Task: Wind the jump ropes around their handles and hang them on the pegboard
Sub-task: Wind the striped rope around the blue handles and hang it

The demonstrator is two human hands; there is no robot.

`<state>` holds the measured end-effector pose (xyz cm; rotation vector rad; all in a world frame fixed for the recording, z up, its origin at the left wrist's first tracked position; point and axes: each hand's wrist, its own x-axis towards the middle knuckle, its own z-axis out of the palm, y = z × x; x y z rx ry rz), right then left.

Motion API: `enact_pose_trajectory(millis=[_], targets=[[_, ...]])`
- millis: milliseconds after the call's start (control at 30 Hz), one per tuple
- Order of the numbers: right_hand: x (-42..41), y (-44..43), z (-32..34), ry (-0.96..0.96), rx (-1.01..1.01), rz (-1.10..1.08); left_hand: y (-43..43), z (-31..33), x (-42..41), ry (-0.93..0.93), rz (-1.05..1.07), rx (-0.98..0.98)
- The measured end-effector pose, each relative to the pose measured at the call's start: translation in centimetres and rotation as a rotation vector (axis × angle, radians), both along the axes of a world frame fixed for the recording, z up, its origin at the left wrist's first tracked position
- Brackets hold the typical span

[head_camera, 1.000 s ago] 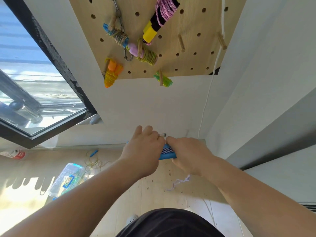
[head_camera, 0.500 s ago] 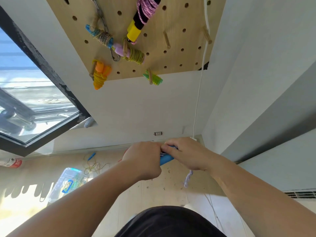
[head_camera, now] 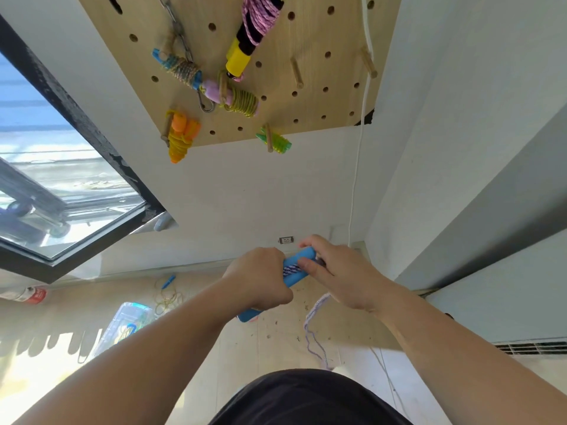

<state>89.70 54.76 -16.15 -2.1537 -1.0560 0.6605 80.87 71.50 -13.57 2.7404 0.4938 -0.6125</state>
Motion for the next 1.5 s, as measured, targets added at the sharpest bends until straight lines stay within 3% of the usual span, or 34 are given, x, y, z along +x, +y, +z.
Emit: enact_pose_trajectory(millis=[100,233,367,500,633,767,933,1067,1233,1333,1500], targets=[[0.1,-0.6,-0.1,-0.270,-0.173,0.104,0.9,0.0,-0.1,0.004,0.002,0.055],[0.3,-0.9,0.3,-0.452,-0.147,0.173,1.7,0.3,0.1,0.003,0.028,-0.036],[0.5,-1.5,0.4,-0.512,0.013,0.157,2.5,1.2,0.2,-0.023,0.117,-0.283],[0.1,-2.1,0.7,-0.550,0.077,0.130,1.9,3.4,-0.4,-0.020,0.191,-0.679],[0.4,-2.3,0.8,-0.567,0.075,0.175,0.8,5.5,-1.1,0.112,0.095,-0.876],[1.7,-1.3,2.0,-0.651,-0.037,0.359,-0.8,5.7,-1.5,0.258,-0.134,-0.692],[2.9,0.4,3.6,-0.762,-0.128,0.539,-1.0,3.6,-1.1,0.314,-0.370,-0.125],[1.3,0.7,4.2,-0.665,-0.240,0.469,0.9,1.5,-0.4,0.269,-0.313,0.040],[-0.2,-0.7,5.4,-0.457,-0.201,0.236,3.3,0.0,0.4,0.087,-0.056,0.002],[-1.0,-1.5,5.1,-0.473,-0.060,0.029,4.1,-0.3,0.3,-0.072,0.201,-0.173],[-1.3,-2.0,2.6,-0.620,0.138,-0.136,1.8,1.9,-0.3,-0.202,0.490,-0.825]])
